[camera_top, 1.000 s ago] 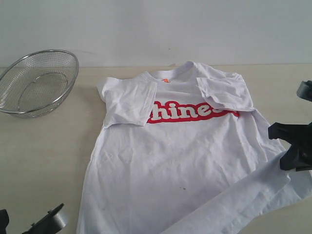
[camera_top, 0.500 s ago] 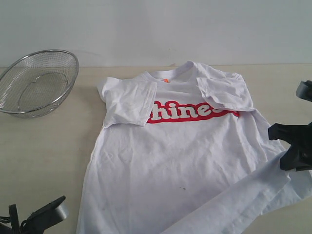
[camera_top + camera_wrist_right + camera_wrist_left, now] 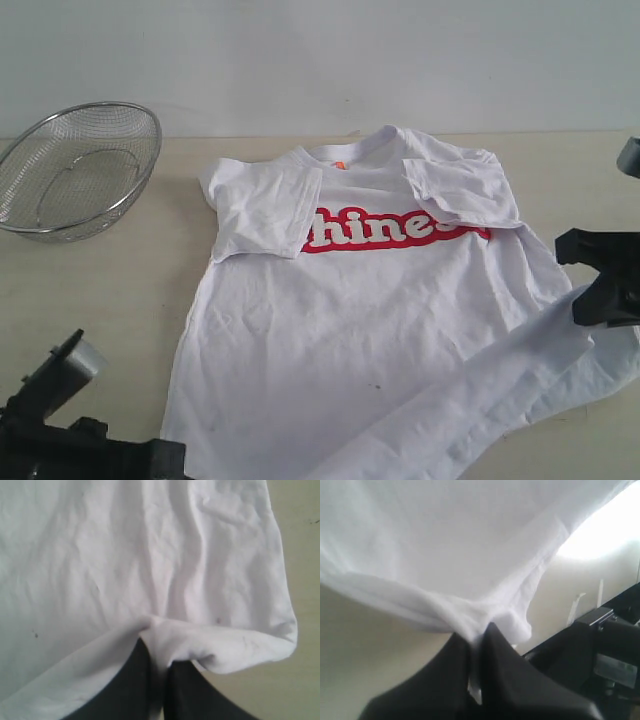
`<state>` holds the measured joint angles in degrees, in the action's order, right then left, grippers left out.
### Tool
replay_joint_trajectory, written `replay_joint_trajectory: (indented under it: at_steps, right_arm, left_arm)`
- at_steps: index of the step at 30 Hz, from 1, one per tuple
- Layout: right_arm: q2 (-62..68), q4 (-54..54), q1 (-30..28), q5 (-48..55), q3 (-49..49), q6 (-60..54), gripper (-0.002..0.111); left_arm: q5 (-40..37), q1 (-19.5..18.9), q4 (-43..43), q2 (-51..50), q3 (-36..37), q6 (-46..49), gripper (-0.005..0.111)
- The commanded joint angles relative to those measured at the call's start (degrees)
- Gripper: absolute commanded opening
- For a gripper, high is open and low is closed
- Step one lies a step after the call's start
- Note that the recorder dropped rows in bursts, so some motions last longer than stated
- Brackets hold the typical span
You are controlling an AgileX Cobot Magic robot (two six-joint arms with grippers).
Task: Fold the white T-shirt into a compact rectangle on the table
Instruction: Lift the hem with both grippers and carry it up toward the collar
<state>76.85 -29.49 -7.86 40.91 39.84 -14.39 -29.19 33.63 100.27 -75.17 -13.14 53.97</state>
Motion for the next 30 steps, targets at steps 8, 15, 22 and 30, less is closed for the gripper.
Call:
replay_joint_trajectory:
  at_steps: [8, 15, 22, 30]
  right_arm:
    - [-1.6, -0.21, -0.28, 1.59, 1.79, -0.52, 0.0]
    - [-1.6, 0.05, -0.28, 3.71, 4.35, -0.76, 0.0]
    - [-1.37, 0.05, -0.28, 4.55, 9.4, -0.9, 0.0]
    - [-0.73, 0.91, -0.28, 3.47, 9.77, -0.29, 0.0]
  left_arm:
    - [10.4, 0.13, -0.32, 8.8, -4.73, -2.0, 0.004]
    - [16.41, -2.72, -5.79, 8.67, -13.33, -3.36, 0.004]
    - [15.37, -11.15, -7.26, 6.76, -14.88, -3.47, 0.004]
    - [14.83, -19.04, -9.7, 3.91, -17.09, -2.75, 0.004]
